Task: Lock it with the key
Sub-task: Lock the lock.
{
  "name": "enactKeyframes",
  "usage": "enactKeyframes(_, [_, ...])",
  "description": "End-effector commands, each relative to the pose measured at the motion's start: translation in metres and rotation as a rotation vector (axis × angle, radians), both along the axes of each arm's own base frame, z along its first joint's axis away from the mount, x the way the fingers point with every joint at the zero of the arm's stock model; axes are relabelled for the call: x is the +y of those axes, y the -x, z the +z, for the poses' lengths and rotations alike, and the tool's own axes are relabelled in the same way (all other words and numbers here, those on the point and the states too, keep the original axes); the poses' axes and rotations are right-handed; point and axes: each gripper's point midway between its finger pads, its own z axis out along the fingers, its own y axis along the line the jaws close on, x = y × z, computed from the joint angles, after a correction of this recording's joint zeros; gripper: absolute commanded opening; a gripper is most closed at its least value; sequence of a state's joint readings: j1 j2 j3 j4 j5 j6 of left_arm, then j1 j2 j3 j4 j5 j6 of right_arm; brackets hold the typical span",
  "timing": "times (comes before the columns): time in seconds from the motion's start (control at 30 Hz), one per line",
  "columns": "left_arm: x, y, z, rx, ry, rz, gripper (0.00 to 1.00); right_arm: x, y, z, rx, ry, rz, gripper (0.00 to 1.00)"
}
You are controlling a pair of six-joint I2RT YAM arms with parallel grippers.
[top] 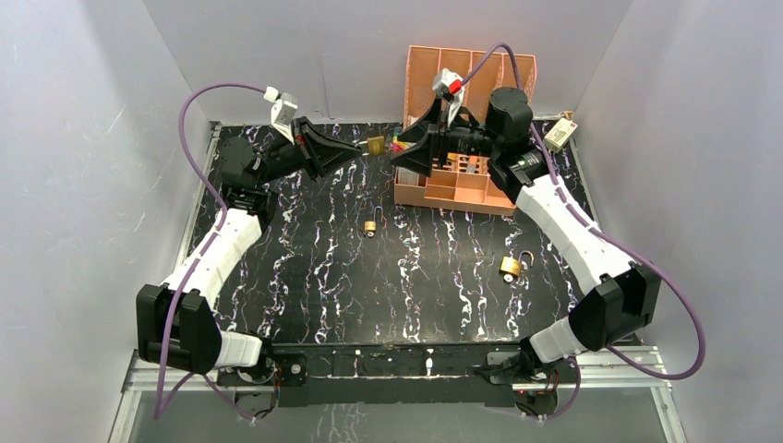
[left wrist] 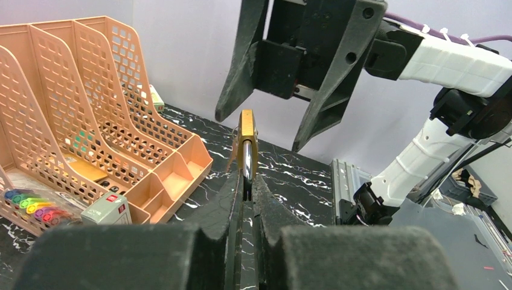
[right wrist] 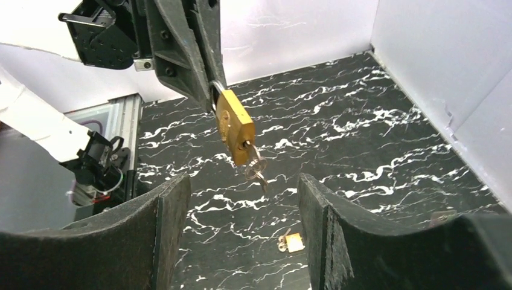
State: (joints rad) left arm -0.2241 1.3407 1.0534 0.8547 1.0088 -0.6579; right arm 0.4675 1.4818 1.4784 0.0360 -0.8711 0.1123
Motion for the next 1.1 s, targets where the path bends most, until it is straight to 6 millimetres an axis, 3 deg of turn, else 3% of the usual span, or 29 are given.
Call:
enactKeyframes(0.0, [0.006, 0.016, 0.024, -0.108, -0.001, -0.009, 0.00, -0.007, 0.013, 0.038, -0.218, -0.064, 0.008, 0.70])
enactKeyframes(0.6, [0.005, 0.012, 0.023, -0.109, -0.014, -0.023, 0.00, 0.005, 0.008, 0.038, -0.194, -0.047, 0.099, 0.51])
enactKeyframes(1.07, [0.005, 0.009, 0.024, -0.114, -0.010, -0.010, 0.00, 0.007, 0.008, 0.034, -0.174, -0.031, 0.121, 0.21])
